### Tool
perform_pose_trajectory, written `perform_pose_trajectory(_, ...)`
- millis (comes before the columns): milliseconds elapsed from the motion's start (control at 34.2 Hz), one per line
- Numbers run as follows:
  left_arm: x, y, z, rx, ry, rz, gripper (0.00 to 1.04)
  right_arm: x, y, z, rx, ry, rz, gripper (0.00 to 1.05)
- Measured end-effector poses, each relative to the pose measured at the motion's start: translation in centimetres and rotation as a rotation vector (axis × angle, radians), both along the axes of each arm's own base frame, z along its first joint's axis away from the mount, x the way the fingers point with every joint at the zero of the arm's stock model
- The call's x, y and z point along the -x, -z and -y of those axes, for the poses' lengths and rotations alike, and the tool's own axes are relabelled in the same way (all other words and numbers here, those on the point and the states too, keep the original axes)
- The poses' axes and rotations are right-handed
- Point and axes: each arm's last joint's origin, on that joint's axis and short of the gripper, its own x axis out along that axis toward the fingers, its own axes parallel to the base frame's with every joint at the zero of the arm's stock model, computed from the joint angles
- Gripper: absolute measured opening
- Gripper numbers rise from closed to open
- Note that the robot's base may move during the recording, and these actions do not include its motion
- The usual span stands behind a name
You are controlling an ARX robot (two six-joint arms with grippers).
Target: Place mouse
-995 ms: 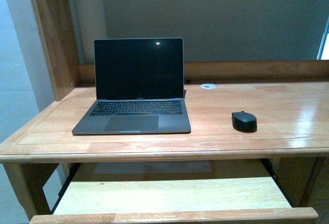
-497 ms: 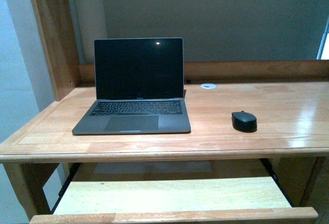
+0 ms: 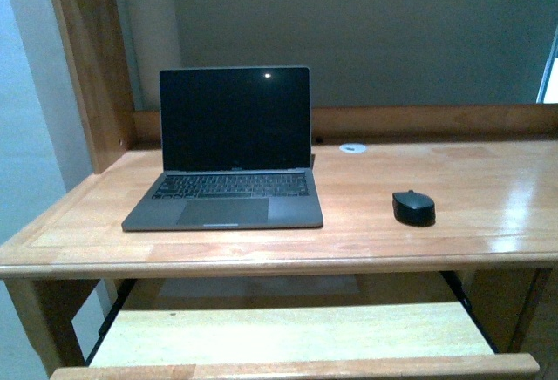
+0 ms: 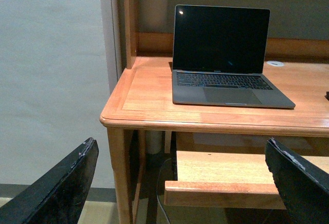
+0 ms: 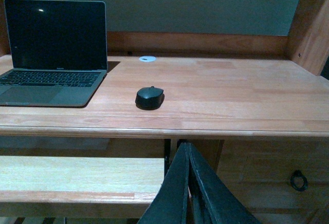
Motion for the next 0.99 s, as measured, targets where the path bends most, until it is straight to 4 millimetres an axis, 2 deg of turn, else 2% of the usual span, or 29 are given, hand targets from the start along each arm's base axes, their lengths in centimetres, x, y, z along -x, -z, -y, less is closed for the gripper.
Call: perform_pose_trajectory(995, 0.0, 0.0, 0.0, 0.0, 0.0, 0.0, 0.98, 2.1, -0.4, 0.0, 0.0, 0.0, 0.014, 0.02)
